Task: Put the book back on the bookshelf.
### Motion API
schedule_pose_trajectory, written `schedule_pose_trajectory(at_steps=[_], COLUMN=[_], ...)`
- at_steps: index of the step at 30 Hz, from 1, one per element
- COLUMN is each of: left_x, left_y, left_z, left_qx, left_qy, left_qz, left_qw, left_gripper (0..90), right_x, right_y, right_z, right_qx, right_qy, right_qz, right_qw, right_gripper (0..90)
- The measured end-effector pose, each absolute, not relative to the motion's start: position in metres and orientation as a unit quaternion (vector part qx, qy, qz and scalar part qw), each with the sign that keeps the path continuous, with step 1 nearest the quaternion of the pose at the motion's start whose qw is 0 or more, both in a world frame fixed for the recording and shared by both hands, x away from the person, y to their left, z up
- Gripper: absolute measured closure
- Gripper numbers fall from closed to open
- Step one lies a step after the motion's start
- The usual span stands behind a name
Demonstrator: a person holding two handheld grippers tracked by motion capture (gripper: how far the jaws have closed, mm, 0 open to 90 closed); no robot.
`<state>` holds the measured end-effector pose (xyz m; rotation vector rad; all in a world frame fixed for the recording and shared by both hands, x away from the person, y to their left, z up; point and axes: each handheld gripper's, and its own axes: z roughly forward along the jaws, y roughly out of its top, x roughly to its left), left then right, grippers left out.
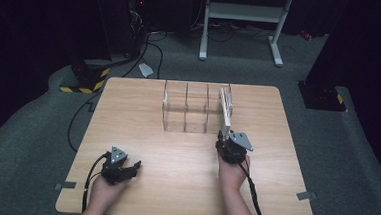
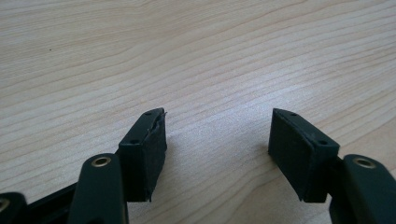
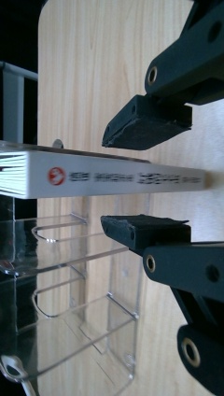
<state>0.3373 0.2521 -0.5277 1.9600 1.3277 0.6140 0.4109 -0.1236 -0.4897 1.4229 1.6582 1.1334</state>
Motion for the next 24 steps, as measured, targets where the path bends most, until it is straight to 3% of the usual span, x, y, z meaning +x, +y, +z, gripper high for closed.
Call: schedule_pose_trajectory(at_steps=[3, 5, 8, 24], left_x=[0.337, 0.337, 0.337, 0.337], left_y=[0.252, 0.252, 0.252, 0.252], left_z=[-0.528, -0.528, -0.528, -0.528], left_qx=[0.753, 0.753, 0.753, 0.753], left_qy=[0.51, 0.51, 0.51, 0.51], left_qz=[0.236, 0.236, 0.236, 0.236], left_qw=[0.341, 0.341, 0.341, 0.341], left_gripper=[36.9, 36.9, 37.0, 37.0], right_x=[0.403, 0.399, 0.395, 0.406], right_y=[-0.128, -0.131, -0.133, -0.126], right_z=[-0.492, -0.493, -0.495, -0.509], right_qx=[0.535, 0.529, 0.521, 0.516], right_qy=[0.645, 0.652, 0.662, 0.678], right_qz=[0.439, 0.441, 0.445, 0.438], right_qw=[0.324, 0.316, 0.304, 0.288], right_gripper=[59.0, 69.5, 76.8, 73.8])
